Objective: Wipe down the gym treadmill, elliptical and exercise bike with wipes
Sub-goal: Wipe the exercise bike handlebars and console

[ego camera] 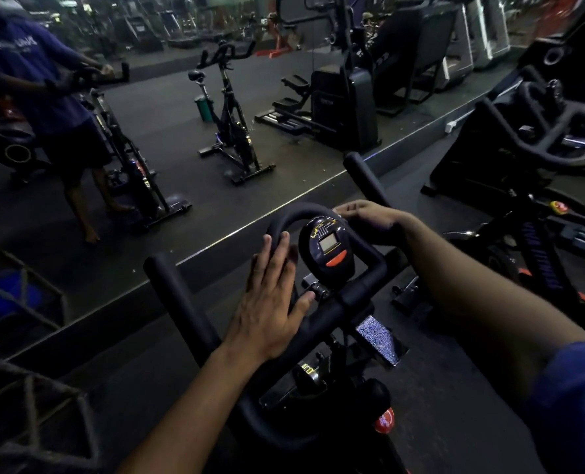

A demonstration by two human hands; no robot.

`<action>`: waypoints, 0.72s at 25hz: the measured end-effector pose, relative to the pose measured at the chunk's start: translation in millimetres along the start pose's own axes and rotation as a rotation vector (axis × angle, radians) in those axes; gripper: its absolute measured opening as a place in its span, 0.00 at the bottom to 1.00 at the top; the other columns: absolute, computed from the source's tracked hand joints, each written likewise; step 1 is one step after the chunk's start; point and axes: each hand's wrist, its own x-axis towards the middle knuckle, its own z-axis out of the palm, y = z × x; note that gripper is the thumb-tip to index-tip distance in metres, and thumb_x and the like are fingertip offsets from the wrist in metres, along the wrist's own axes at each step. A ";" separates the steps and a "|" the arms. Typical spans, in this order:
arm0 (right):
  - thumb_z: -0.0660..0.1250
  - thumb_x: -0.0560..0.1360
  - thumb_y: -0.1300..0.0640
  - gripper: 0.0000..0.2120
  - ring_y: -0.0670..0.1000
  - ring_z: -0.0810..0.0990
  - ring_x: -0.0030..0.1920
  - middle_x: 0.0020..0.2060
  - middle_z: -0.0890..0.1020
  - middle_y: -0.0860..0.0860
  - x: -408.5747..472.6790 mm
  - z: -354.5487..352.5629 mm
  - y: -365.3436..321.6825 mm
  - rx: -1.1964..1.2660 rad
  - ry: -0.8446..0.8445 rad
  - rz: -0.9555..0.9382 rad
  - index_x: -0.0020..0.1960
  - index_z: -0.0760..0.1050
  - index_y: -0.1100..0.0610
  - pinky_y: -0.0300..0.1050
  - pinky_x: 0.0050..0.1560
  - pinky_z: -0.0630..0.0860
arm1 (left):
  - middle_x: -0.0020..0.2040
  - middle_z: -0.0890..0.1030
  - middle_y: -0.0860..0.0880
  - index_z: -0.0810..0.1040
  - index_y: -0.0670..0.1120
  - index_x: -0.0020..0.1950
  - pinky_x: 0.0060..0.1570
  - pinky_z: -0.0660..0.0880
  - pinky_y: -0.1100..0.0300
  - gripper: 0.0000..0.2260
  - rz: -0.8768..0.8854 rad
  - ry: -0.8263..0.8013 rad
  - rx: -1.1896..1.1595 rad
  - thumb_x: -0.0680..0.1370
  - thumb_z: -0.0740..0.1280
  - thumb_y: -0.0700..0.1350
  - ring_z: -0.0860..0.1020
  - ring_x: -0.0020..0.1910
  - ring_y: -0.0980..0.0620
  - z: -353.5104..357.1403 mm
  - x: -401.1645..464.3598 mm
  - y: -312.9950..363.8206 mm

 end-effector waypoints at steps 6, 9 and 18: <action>0.63 0.81 0.57 0.10 0.51 0.84 0.39 0.42 0.85 0.56 -20.9 -23.0 -4.0 -0.329 -0.107 0.198 0.52 0.78 0.63 0.47 0.43 0.80 | 0.84 0.47 0.47 0.61 0.37 0.80 0.79 0.54 0.42 0.33 0.010 0.009 -0.005 0.83 0.55 0.58 0.41 0.83 0.47 4.6 3.9 -2.5; 0.62 0.80 0.64 0.05 0.42 0.82 0.33 0.37 0.84 0.51 -24.2 -28.1 -17.1 -0.597 -0.093 0.354 0.50 0.77 0.60 0.39 0.37 0.74 | 0.84 0.46 0.48 0.60 0.37 0.80 0.79 0.54 0.42 0.33 0.014 0.008 0.006 0.83 0.54 0.59 0.40 0.83 0.47 4.6 4.1 -3.3; 0.64 0.79 0.68 0.14 0.37 0.74 0.29 0.28 0.79 0.42 -43.4 -18.0 -17.1 -0.840 -0.082 0.190 0.39 0.77 0.54 0.34 0.33 0.70 | 0.84 0.47 0.48 0.61 0.36 0.80 0.79 0.56 0.41 0.32 0.028 0.031 0.015 0.83 0.55 0.57 0.41 0.83 0.46 6.8 3.2 -5.2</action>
